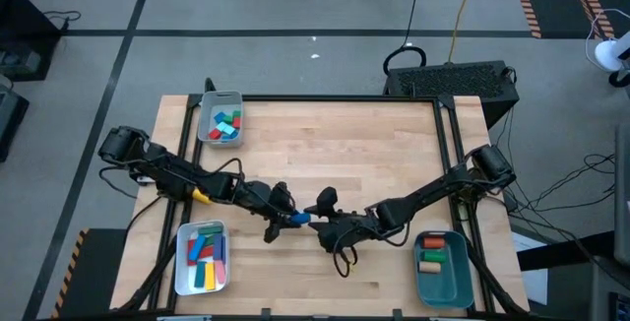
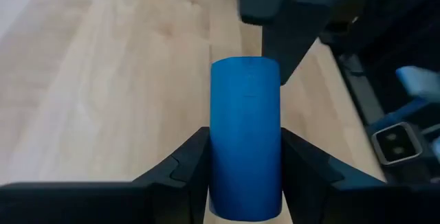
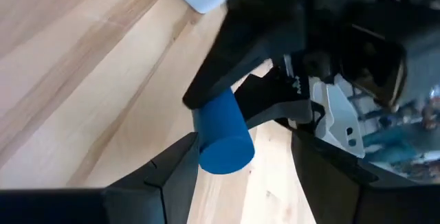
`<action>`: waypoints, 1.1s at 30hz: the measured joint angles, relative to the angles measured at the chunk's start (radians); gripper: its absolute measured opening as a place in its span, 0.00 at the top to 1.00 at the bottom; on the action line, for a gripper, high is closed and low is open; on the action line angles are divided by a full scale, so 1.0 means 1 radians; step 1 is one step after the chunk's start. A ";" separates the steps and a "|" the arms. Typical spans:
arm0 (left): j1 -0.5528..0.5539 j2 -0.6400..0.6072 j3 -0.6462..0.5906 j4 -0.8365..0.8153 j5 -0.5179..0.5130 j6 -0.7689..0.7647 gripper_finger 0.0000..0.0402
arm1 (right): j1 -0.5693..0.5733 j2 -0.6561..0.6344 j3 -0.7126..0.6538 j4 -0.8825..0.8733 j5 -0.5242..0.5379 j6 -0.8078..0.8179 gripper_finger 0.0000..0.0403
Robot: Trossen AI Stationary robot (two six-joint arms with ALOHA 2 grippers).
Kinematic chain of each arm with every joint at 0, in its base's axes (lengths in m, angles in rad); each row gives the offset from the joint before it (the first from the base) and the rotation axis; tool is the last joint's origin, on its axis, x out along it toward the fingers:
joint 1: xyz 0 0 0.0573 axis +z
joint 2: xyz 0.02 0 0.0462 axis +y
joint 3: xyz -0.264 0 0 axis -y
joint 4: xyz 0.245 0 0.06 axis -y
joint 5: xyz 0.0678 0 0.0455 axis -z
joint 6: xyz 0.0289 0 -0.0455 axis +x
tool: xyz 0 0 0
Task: Sort blocks by size
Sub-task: Put the blue cylindrical block into the blue bin
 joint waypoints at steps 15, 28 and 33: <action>0.000 0.000 0.042 -0.009 0.054 -0.077 0.65 | 0.000 0.000 0.001 0.010 -0.149 -0.132 0.47; 0.000 0.000 0.050 -0.008 0.088 -0.078 0.65 | -0.005 0.000 0.001 0.010 -0.162 -0.112 0.55; 0.000 0.000 0.050 -0.011 0.089 -0.081 0.65 | -0.017 0.000 0.002 0.012 -0.178 -0.110 0.65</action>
